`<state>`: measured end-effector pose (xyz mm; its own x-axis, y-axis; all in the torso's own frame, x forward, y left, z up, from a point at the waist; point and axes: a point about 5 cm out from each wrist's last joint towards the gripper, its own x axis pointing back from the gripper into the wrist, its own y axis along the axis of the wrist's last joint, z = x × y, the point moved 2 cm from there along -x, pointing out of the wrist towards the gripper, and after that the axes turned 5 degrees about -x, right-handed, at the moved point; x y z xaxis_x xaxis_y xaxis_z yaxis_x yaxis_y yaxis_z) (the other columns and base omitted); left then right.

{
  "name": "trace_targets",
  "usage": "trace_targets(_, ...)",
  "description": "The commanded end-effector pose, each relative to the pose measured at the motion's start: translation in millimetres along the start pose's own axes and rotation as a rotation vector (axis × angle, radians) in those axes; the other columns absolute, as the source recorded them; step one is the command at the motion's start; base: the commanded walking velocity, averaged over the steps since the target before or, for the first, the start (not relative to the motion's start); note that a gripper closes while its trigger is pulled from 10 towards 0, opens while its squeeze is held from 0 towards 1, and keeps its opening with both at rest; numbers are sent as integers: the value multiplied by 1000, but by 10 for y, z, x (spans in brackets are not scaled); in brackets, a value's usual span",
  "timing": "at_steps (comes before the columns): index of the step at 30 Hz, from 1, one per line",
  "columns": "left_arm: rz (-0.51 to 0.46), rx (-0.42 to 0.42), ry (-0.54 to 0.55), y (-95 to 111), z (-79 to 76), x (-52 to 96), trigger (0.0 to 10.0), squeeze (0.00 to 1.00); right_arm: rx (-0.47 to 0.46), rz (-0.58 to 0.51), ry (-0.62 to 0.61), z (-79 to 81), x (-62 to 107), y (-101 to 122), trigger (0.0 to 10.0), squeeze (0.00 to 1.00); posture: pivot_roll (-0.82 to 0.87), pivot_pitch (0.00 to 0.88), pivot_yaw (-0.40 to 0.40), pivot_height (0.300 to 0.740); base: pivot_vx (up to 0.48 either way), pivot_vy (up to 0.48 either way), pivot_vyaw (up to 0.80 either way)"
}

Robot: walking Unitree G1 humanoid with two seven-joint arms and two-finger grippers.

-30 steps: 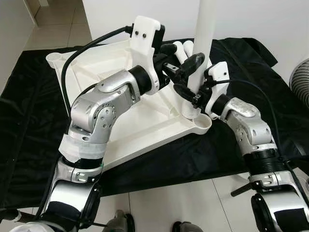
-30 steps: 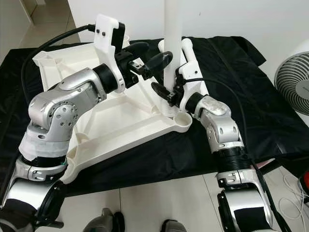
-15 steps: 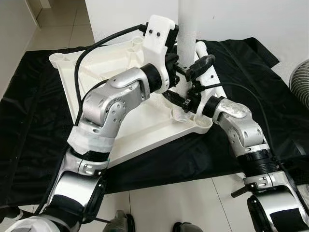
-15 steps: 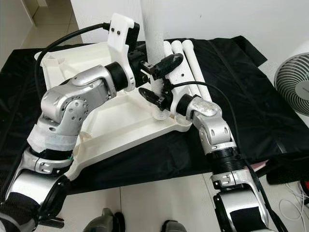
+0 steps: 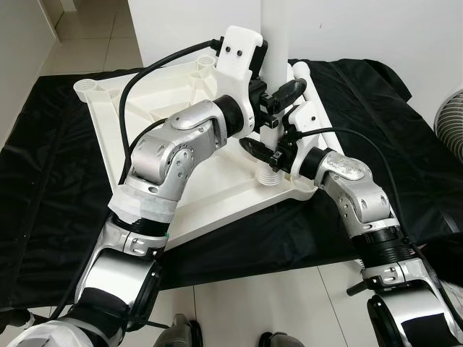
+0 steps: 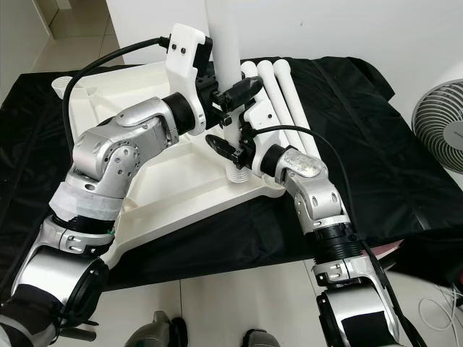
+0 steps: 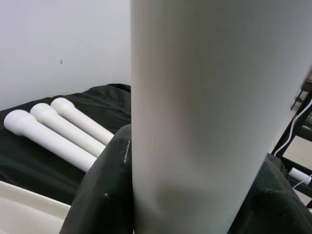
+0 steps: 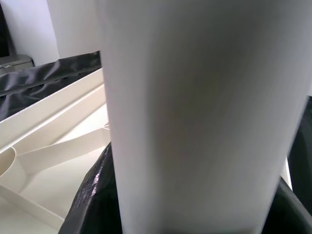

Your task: Building children table

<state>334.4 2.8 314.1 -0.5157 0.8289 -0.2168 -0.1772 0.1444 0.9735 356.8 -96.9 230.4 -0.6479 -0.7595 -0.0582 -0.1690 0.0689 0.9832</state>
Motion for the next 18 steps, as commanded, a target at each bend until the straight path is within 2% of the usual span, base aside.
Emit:
trace_targets(1,-22,-25,-53,59,-57,-37,0,0,-9,-10,-33,-19,22,2,10000,0,-72,70,50,740,0,0,0)
trace_targets(2,-15,-37,-43,50,-44,-47,0,0,-25,-18,-53,-33,20,3,10000,1000,-72,70,50,740,0,0,0)
trace_targets(3,-15,-37,-43,50,-44,-47,0,0,-25,-18,-53,-33,20,3,10000,1000,-72,70,50,740,0,0,0)
trace_targets(4,-8,-45,-33,44,-32,-57,10000,0,-41,-29,-81,-57,17,8,10000,1000,-72,70,50,740,0,0,0)
trace_targets(8,-2,-64,-12,46,-13,-71,10000,0,-49,-44,-143,-110,13,17,10000,1000,-75,69,51,740,0,0,0)
trace_targets(10,4,-120,46,90,41,-92,10000,0,-62,-52,-250,-182,-9,11,10000,1000,-75,69,51,740,0,0,0)
trace_targets(12,4,-127,60,102,52,-96,10000,0,-57,-52,-266,-185,-13,12,10000,1000,-77,69,52,740,0,0,0)
trace_targets(13,5,-150,89,126,79,-102,10000,0,-56,-51,-293,-188,-27,8,10000,647,-77,69,52,740,0,0,0)
trace_targets(14,5,-150,89,126,79,-102,10000,0,-56,-51,-293,-188,-27,8,10000,647,-77,69,52,740,0,0,0)
trace_targets(15,6,-167,108,141,96,-105,10000,0,-60,-49,-312,-189,-36,3,10000,0,-77,69,52,740,0,0,0)
trace_targets(18,-10,-180,150,205,138,-119,10000,0,-68,-45,-351,-165,-74,-20,10000,0,-77,67,53,740,0,0,0)
